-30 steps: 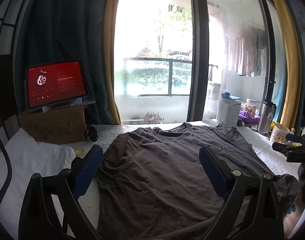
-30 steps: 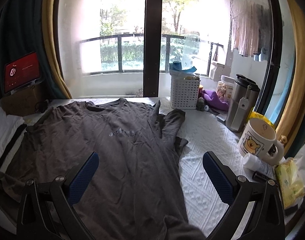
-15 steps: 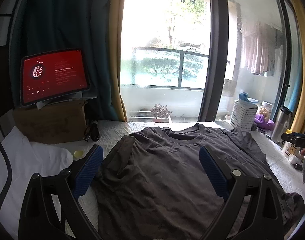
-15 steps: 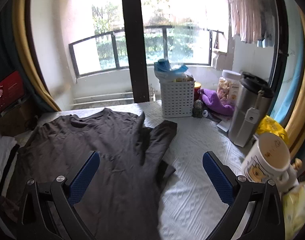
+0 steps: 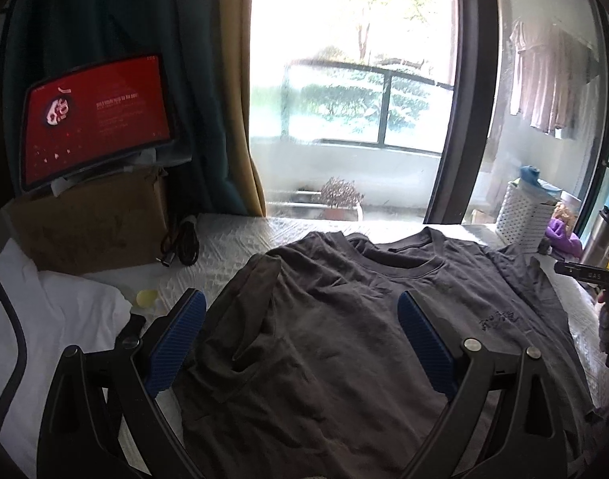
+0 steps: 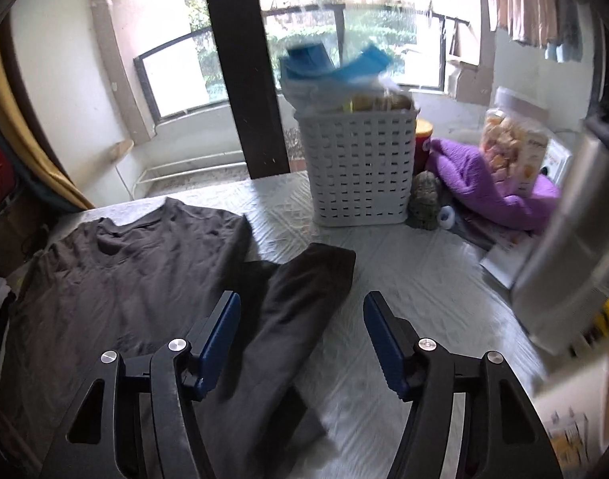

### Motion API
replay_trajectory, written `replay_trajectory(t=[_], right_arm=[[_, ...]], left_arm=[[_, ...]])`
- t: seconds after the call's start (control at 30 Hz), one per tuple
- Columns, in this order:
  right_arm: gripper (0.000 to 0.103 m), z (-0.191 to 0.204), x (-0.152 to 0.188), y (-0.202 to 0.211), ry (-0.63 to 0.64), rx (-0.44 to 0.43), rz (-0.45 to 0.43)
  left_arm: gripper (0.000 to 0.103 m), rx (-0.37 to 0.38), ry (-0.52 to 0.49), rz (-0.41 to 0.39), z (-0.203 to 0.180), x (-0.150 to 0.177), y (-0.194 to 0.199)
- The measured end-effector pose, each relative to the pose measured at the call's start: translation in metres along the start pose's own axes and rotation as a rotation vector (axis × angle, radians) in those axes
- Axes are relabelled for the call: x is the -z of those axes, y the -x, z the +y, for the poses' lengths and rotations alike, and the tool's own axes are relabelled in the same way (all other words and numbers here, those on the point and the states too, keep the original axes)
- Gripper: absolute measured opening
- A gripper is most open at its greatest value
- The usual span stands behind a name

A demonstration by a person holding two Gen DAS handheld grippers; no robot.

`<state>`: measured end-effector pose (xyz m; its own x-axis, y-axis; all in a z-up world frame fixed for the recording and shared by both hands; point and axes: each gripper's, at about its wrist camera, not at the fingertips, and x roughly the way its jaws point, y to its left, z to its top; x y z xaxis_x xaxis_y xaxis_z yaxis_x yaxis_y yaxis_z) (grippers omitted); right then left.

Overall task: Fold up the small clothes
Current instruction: 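Reach the right tool to the sleeve nearest it and close on it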

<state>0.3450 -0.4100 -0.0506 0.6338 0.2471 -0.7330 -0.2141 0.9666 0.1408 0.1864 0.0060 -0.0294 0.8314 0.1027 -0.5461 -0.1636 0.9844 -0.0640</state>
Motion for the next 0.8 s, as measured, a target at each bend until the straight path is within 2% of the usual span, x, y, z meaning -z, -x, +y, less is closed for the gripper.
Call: replay_trajectory(t=[0.27,0.33,0.37,0.43,0.47,0.5,0.57,0.6,0.8], right_arm=[[0.066,-0.023,-0.016,-0.050,-0.019,0.002,0.037],[0.055,-0.027,-0.017,-0.060,-0.032,-0.020,0.056],[0.043,-0.028,-0.017,-0.065,-0.047,-0.038,0.066],[0.041,-0.027,-0.015,-0.072,-0.058,-0.063,0.071],[0.036,-0.025,-0.014,-0.072,-0.049,-0.069,0.066],[0.022,-0.023,-0.014,-0.072,-0.042,-0.077,0.069],[0.017,-0.020,-0.012,-0.072,-0.024,-0.089,0.080],[0.007,-0.018,-0.011,-0.072,-0.020,-0.092,0.082],[0.005,-0.020,-0.010,-0.050,-0.022,-0.051,0.040]], left_arm=[[0.096,-0.041,0.000,0.038,0.005,0.000,-0.021],[0.096,-0.049,0.003,0.046,0.006,0.000,-0.023],[0.096,-0.051,0.005,0.049,0.007,-0.001,-0.024],[0.096,-0.053,0.004,0.049,0.006,-0.001,-0.023],[0.096,-0.056,0.001,0.047,0.006,-0.001,-0.023],[0.096,-0.057,-0.002,0.048,0.005,-0.001,-0.023],[0.096,-0.053,-0.002,0.051,0.005,-0.001,-0.023],[0.096,-0.050,-0.002,0.051,0.004,-0.001,-0.022],[0.096,-0.038,-0.005,0.023,0.002,-0.003,-0.011]])
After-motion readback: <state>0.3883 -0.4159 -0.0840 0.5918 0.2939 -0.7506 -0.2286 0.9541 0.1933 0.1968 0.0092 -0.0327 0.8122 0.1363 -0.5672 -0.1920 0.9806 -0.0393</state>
